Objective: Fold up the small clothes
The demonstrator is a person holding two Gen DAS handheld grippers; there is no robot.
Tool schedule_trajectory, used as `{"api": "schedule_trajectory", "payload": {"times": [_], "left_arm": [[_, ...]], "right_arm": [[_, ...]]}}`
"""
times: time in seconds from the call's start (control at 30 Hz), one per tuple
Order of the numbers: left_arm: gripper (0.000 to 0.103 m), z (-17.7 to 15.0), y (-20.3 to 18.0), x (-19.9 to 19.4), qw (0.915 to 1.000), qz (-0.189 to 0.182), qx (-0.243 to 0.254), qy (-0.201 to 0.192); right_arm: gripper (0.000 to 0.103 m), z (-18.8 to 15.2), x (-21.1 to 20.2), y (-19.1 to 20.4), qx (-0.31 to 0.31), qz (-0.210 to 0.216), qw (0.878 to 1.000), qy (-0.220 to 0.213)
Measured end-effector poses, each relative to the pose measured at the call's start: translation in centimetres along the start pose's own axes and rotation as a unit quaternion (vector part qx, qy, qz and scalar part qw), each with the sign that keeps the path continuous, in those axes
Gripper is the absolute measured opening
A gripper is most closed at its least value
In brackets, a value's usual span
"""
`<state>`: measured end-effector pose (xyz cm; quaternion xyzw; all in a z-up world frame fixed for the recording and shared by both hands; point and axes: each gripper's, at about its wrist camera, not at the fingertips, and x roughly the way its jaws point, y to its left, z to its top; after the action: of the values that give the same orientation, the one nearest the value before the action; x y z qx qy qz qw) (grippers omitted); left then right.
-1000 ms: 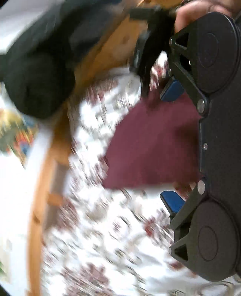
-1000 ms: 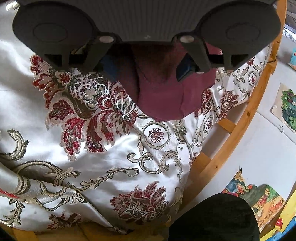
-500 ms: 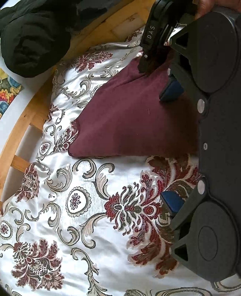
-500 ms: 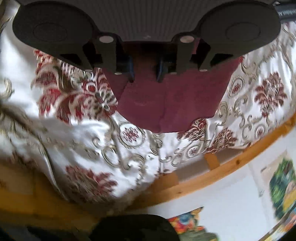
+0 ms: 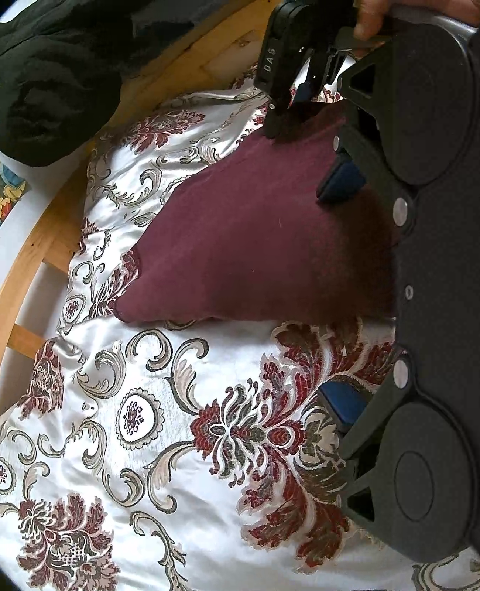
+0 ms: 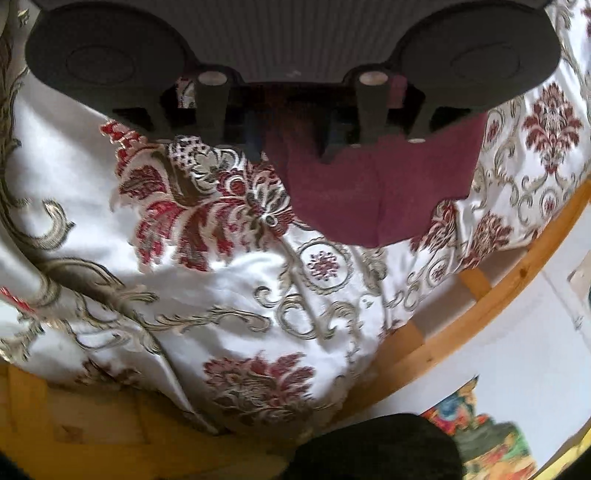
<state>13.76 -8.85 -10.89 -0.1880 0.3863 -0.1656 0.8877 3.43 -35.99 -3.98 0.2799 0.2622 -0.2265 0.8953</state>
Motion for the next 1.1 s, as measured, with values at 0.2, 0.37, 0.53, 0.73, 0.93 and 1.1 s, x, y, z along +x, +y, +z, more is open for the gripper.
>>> {"api": "schedule_trajectory", "payload": {"times": [0.2,0.37,0.53,0.73,0.93,1.1], "left_arm": [[0.102,-0.1,-0.1,0.1,1.0,0.0,0.002,0.001],[0.102,-0.1,0.0,0.1,1.0,0.0,0.002,0.001],[0.102,-0.1,0.0,0.1,1.0,-0.001,0.002,0.002],[0.102,-0.2,0.1,0.1,1.0,-0.001,0.001,0.002],[0.102,-0.1,0.1,0.1,1.0,-0.001,0.0,0.002],[0.102,-0.1,0.1,0.0,1.0,-0.003,-0.001,0.002]], "right_arm": [[0.077,0.2,0.2,-1.2,0.047,0.025,0.999,0.004],[0.095,-0.1,1.3,-2.1,0.099,0.045,0.994,0.034],[0.1,-0.6,2.2,-2.4,0.115,0.037,0.991,0.061],[0.102,-0.7,2.5,-1.8,0.098,0.031,0.993,0.065],[0.102,-0.8,2.6,-1.8,0.091,0.028,0.993,0.067],[0.102,-0.9,2.8,-1.1,0.063,0.017,0.995,0.071]]}}
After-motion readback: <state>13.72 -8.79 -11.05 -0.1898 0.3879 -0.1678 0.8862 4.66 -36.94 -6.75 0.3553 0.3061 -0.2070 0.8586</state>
